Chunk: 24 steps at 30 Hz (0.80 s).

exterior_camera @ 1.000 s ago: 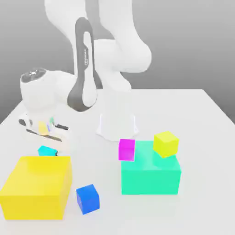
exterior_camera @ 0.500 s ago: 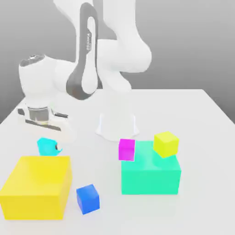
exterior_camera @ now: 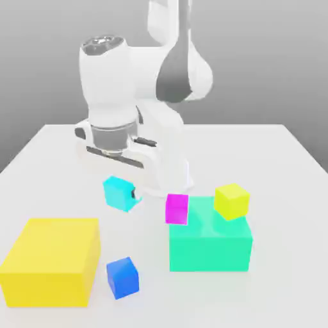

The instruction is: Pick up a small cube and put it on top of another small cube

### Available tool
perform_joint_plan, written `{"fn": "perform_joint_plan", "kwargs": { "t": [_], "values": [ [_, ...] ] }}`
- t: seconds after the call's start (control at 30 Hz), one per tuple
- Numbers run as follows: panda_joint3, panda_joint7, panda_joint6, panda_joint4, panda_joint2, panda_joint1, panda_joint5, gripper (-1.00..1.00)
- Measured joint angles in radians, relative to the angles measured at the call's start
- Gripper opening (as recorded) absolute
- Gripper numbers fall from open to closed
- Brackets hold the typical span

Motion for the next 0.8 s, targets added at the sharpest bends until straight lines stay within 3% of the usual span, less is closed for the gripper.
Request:
{"fn": "perform_joint_plan", "kwargs": {
  "t": [0.43,0.63,0.67,0.8],
  "values": [
    [0.321,0.408,-0.174,-0.006,-0.255,0.304,0.224,-1.0],
    [0.396,0.444,0.004,-0.069,-0.144,0.313,0.265,-1.0],
    [0.405,0.445,0.044,-0.08,-0.115,0.313,0.271,1.0],
    [0.405,0.445,0.044,-0.08,-0.115,0.313,0.271,1.0]
  ]
}}
